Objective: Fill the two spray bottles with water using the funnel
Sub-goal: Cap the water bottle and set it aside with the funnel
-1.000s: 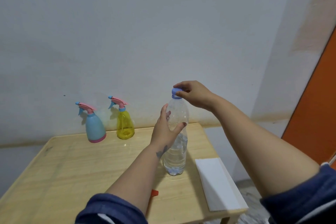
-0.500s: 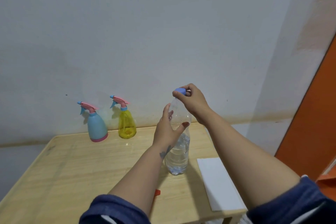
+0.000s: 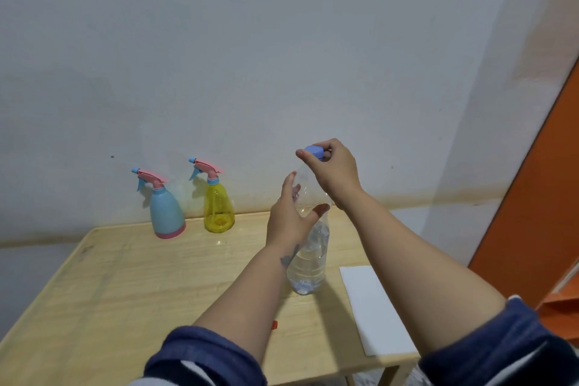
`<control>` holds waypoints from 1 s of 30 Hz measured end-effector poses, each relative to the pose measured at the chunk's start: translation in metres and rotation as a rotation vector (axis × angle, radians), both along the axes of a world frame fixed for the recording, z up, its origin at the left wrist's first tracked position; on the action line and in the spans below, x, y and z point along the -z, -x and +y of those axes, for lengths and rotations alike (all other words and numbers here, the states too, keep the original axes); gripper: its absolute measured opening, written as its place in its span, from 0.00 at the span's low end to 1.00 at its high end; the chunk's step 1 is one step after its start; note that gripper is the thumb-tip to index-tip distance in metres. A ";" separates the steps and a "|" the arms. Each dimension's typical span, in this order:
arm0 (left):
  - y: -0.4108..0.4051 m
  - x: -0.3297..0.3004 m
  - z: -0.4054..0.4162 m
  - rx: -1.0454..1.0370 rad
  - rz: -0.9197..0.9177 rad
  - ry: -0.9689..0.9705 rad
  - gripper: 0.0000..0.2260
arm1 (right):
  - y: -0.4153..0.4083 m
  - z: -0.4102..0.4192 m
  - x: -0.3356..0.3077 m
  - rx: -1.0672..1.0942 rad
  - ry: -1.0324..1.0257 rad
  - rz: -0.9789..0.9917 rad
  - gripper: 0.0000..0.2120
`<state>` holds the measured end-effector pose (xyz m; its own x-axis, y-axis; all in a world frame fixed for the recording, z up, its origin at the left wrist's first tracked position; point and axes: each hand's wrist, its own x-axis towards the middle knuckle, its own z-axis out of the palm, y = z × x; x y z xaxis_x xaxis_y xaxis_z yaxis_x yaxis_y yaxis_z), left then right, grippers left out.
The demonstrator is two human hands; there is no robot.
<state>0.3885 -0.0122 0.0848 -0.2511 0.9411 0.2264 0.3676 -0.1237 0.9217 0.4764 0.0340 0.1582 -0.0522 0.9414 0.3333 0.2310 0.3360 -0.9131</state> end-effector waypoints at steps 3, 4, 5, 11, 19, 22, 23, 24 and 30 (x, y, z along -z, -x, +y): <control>0.003 0.001 -0.002 0.024 -0.016 -0.002 0.43 | 0.001 -0.003 0.000 -0.019 0.032 0.012 0.18; 0.005 0.001 -0.002 0.044 -0.019 0.006 0.44 | -0.001 -0.004 0.000 -0.061 0.060 0.025 0.19; 0.007 0.002 -0.003 0.071 -0.010 0.021 0.47 | -0.003 -0.005 0.001 -0.097 0.084 0.039 0.20; 0.040 0.028 -0.021 0.134 0.228 0.219 0.54 | -0.021 -0.022 0.057 -0.168 0.178 0.105 0.29; 0.075 0.075 -0.059 0.404 0.729 0.595 0.46 | -0.014 -0.032 0.120 -0.187 0.211 -0.033 0.54; 0.086 0.085 -0.063 0.467 0.849 0.715 0.51 | -0.008 -0.029 0.129 -0.145 0.204 -0.084 0.56; 0.090 0.087 -0.064 0.483 0.867 0.740 0.51 | -0.006 -0.027 0.132 -0.122 0.203 -0.097 0.56; 0.092 0.089 -0.065 0.493 0.880 0.757 0.49 | -0.005 -0.026 0.134 -0.100 0.195 -0.110 0.55; 0.094 0.094 -0.058 0.445 0.939 0.712 0.36 | -0.003 -0.021 0.136 -0.004 0.150 -0.158 0.46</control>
<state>0.2945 -0.0703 -0.0097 0.1012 0.8891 -0.4463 0.9703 0.0109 0.2416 0.4798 0.0134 0.0226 -0.0963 0.9796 0.1764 0.3738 0.1999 -0.9057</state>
